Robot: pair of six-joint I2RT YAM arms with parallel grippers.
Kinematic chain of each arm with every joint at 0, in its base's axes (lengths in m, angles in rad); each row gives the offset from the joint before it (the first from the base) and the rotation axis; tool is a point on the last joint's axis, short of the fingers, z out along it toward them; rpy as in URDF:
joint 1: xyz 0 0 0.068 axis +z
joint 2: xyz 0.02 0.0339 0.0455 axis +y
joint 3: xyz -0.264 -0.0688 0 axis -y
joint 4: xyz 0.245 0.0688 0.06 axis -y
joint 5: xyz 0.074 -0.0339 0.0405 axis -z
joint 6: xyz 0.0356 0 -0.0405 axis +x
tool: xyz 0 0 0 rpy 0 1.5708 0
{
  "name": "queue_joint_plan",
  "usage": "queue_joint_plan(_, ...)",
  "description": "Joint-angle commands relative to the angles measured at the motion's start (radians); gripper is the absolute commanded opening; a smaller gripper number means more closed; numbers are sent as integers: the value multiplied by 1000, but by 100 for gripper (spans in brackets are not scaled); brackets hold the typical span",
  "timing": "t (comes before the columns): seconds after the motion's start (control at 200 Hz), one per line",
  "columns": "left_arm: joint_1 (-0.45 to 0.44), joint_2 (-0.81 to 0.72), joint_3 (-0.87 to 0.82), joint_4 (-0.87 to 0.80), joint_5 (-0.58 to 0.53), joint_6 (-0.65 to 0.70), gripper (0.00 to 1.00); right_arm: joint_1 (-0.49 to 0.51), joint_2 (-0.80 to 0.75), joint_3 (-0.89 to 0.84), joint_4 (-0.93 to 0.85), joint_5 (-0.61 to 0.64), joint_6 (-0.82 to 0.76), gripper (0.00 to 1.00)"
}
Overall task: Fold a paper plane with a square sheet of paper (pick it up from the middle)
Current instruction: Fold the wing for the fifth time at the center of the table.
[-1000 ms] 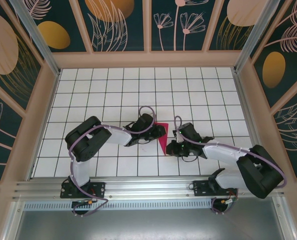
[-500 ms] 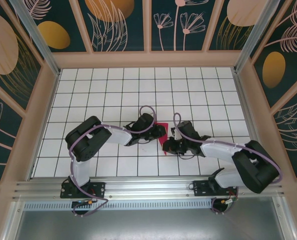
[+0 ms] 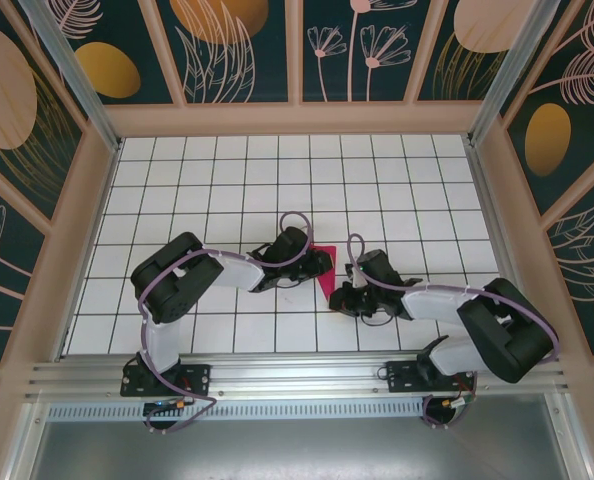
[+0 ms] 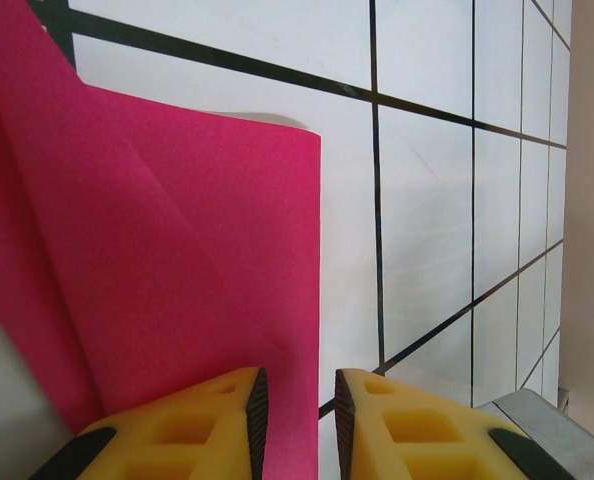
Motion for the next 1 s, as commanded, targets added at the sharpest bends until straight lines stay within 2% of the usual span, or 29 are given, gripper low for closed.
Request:
queue_joint_plan(0.0,2,47,-13,-87,-22,24,27,-1,30,-47,-129,18,-10,12)
queue_joint_plan(0.165,2,49,-11,-86,-22,23,27,-5,50,-55,-175,29,-12,11)
queue_joint_plan(0.46,2,48,-13,-76,-21,17,27,-9,-56,-121,-152,-44,-3,11)
queue_joint_plan(0.626,1,48,-12,-66,-10,19,27,-8,-149,-54,-149,-62,-10,12)
queue_joint_plan(0.746,1,47,-7,-60,-7,19,28,-14,-237,4,-124,-21,10,12)
queue_joint_plan(0.991,1,45,-8,-55,-5,12,28,-13,-109,75,-24,43,43,11)
